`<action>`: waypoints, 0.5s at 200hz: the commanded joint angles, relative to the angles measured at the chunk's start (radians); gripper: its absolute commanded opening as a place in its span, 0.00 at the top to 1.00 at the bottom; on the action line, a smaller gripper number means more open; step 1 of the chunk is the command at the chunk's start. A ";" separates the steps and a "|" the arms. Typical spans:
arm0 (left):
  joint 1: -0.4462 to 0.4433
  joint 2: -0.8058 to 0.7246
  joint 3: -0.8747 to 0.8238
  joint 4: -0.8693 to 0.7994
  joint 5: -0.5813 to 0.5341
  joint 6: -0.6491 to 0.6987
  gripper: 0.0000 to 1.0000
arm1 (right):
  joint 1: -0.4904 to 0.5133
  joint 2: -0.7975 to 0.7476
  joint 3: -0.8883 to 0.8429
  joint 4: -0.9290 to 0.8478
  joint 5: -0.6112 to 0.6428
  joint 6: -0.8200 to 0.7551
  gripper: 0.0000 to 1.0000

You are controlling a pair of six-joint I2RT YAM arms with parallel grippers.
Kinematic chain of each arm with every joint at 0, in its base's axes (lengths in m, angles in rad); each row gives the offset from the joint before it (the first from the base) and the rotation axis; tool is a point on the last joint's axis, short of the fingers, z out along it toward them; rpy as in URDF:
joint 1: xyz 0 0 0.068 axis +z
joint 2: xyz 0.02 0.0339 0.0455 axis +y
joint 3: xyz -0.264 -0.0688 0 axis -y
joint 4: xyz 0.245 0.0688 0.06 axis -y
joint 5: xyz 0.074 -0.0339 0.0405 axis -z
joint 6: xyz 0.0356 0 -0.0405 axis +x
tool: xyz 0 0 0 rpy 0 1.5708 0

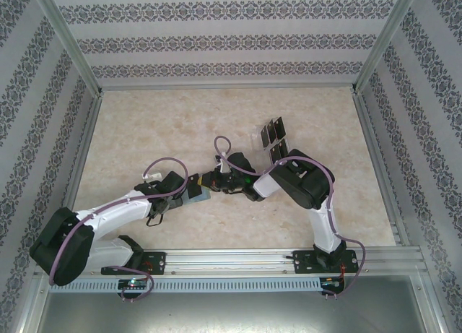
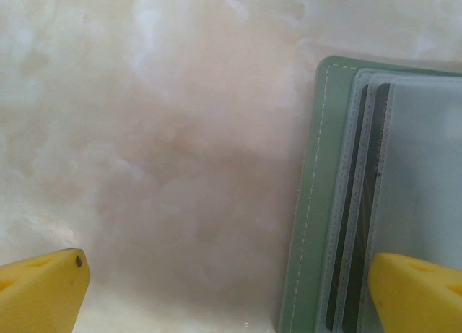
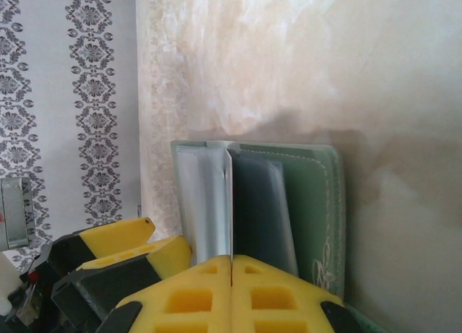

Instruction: Put the credit cards into the card holder

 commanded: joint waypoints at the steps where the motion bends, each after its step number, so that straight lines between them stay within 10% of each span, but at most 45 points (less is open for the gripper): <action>1: -0.011 -0.032 -0.019 -0.087 -0.036 -0.038 0.00 | 0.010 0.007 -0.016 0.056 -0.013 0.024 1.00; 100: -0.010 -0.029 -0.034 -0.088 -0.036 -0.068 0.00 | 0.009 0.009 -0.017 0.081 -0.022 0.038 1.00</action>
